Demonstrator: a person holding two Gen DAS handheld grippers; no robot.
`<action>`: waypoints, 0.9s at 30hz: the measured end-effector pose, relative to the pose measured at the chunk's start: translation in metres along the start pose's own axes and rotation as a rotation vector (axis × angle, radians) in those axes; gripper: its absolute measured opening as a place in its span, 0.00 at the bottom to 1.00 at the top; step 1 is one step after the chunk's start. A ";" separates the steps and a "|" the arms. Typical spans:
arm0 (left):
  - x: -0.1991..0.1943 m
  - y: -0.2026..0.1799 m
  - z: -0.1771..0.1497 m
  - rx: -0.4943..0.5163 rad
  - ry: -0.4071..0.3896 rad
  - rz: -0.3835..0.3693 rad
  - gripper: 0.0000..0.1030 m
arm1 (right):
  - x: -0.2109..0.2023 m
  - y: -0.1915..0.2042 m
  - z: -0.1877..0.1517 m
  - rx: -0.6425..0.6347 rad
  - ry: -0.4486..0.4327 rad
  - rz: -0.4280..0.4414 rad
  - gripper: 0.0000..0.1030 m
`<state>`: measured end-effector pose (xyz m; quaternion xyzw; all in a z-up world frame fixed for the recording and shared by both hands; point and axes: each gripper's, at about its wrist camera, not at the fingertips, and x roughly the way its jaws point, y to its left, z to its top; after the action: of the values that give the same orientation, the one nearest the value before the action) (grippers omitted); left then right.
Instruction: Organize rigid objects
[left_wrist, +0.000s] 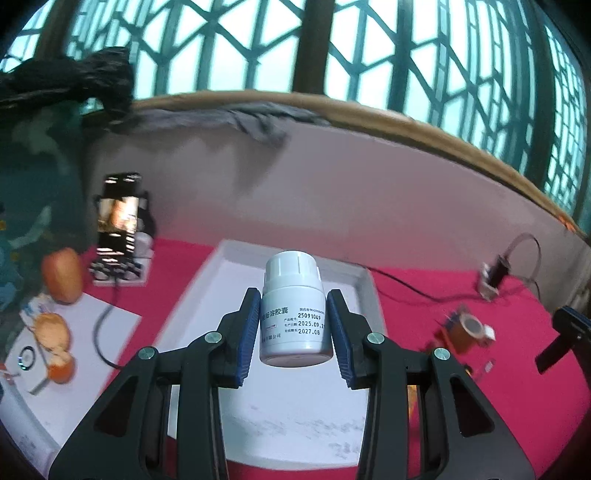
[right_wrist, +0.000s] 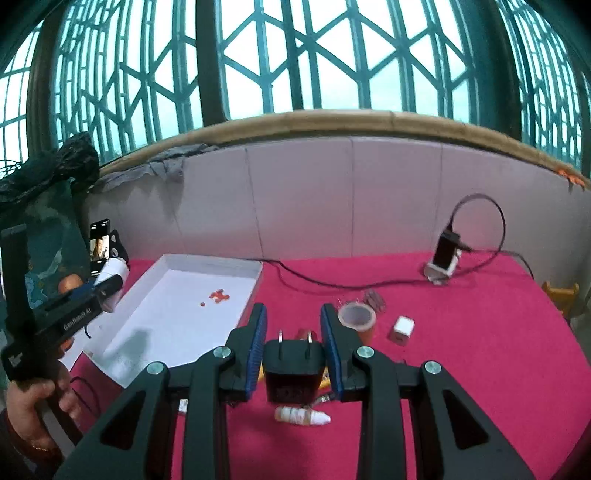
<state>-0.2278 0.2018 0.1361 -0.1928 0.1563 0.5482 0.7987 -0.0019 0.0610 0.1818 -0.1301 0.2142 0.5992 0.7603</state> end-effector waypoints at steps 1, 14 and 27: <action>-0.002 0.008 0.003 -0.016 -0.011 0.013 0.35 | -0.001 0.003 0.004 -0.007 -0.010 0.003 0.28; 0.014 0.067 0.000 -0.092 0.047 0.117 0.35 | 0.030 0.072 0.045 -0.082 -0.042 0.116 0.28; 0.029 0.071 -0.009 -0.093 0.069 0.074 0.35 | 0.055 0.065 0.020 -0.028 0.047 0.142 0.25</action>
<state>-0.2842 0.2438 0.1054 -0.2427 0.1653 0.5769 0.7622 -0.0512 0.1335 0.1763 -0.1392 0.2325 0.6512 0.7089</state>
